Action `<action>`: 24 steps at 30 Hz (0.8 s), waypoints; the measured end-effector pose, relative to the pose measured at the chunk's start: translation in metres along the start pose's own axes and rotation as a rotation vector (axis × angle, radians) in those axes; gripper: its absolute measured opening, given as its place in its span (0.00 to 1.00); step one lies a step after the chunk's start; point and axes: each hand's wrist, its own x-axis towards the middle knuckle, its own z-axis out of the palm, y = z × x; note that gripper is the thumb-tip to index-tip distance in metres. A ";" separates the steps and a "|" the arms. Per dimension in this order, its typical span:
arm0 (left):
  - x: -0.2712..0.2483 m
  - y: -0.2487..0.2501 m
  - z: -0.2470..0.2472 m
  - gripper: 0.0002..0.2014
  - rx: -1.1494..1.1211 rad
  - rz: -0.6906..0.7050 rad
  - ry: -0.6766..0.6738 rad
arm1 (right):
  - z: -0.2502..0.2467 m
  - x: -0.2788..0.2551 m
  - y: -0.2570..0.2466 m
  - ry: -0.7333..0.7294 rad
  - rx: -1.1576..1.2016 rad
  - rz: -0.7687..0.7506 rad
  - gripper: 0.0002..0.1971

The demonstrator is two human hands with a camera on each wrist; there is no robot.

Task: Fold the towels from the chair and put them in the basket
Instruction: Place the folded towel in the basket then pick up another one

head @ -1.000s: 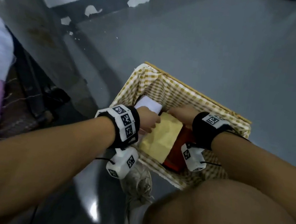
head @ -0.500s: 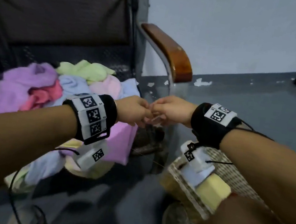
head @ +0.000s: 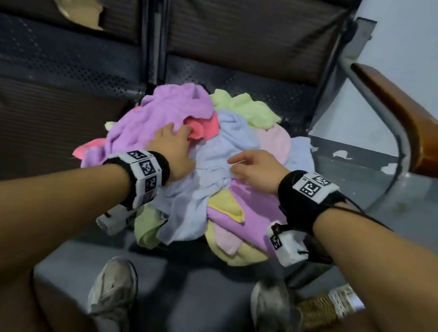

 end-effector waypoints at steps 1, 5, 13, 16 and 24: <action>0.007 -0.007 0.001 0.38 -0.053 -0.064 0.031 | 0.006 0.005 0.000 -0.003 -0.017 -0.024 0.11; 0.031 -0.029 0.000 0.37 -0.203 -0.257 -0.013 | 0.021 0.030 -0.008 0.006 -0.089 -0.109 0.08; 0.049 -0.042 -0.004 0.16 -0.197 -0.315 -0.115 | 0.025 0.067 -0.024 0.054 -0.126 -0.220 0.11; 0.044 -0.034 -0.003 0.18 -0.353 -0.263 -0.064 | 0.025 0.077 -0.024 0.086 -0.127 -0.254 0.13; 0.019 0.014 -0.028 0.06 -0.783 0.034 -0.031 | 0.016 0.081 -0.029 0.115 -0.289 -0.357 0.28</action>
